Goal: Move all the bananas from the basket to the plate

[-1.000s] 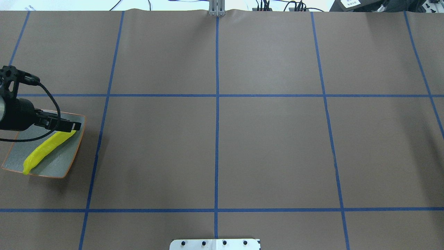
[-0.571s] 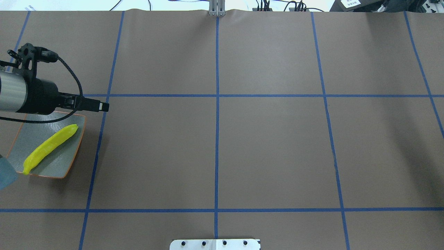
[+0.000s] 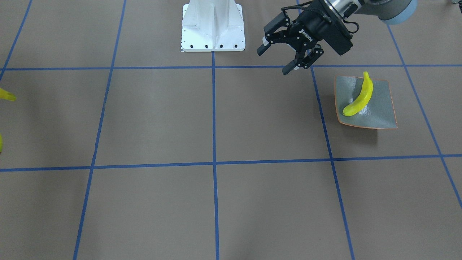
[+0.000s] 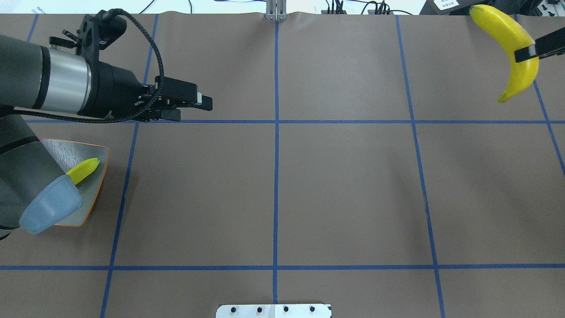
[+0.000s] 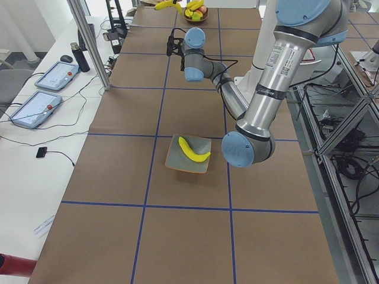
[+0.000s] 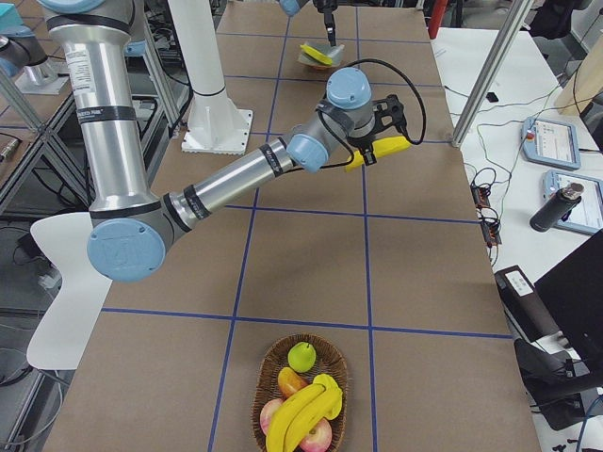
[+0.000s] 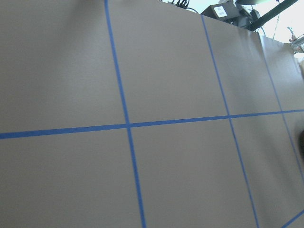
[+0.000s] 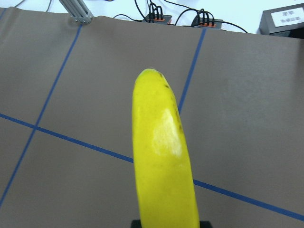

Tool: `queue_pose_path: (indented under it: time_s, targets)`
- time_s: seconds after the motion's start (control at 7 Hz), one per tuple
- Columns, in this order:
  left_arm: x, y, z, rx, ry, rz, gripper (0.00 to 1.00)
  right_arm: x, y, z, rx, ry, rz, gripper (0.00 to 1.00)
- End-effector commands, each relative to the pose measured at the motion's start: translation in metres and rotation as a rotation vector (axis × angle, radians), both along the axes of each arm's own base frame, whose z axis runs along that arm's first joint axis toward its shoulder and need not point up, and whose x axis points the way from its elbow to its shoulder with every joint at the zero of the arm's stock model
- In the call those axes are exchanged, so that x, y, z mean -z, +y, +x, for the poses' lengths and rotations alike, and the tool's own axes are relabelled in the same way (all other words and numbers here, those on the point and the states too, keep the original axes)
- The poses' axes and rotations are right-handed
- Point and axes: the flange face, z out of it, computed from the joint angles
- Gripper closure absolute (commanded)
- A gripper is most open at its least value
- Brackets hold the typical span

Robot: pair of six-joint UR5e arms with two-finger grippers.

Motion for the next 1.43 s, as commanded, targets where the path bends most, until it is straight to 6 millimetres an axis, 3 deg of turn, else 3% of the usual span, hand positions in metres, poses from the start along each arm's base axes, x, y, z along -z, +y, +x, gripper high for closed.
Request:
queue_pose_path:
  time_s: [0.0, 0.14, 0.43, 0.57, 1.0, 1.29]
  targets:
    - [0.028, 0.0, 0.001, 0.003, 0.079, -0.132, 0.0, 0.029, 0.018, -0.051, 0.0, -0.106, 0.021, 1.0]
    - [0.042, -0.001, 0.001, 0.016, 0.116, -0.176, 0.0, 0.055, 0.016, -0.076, -0.016, -0.139, 0.01, 1.0]
    - [0.065, 0.004, 0.024, 0.042, 0.165, -0.221, 0.0, 0.106, 0.03, -0.138, -0.051, -0.198, 0.008, 1.0]
    - [0.076, 0.002, 0.03, 0.036, 0.181, -0.235, 0.0, 0.12, 0.044, -0.162, -0.06, -0.221, 0.015, 1.0]
    - [0.084, 0.0, 0.032, 0.037, 0.201, -0.265, 0.0, 0.177, 0.095, -0.242, -0.126, -0.333, 0.023, 1.0]
    - [0.086, -0.006, 0.034, 0.064, 0.215, -0.301, 0.0, 0.195, 0.124, -0.276, -0.163, -0.372, 0.043, 1.0]
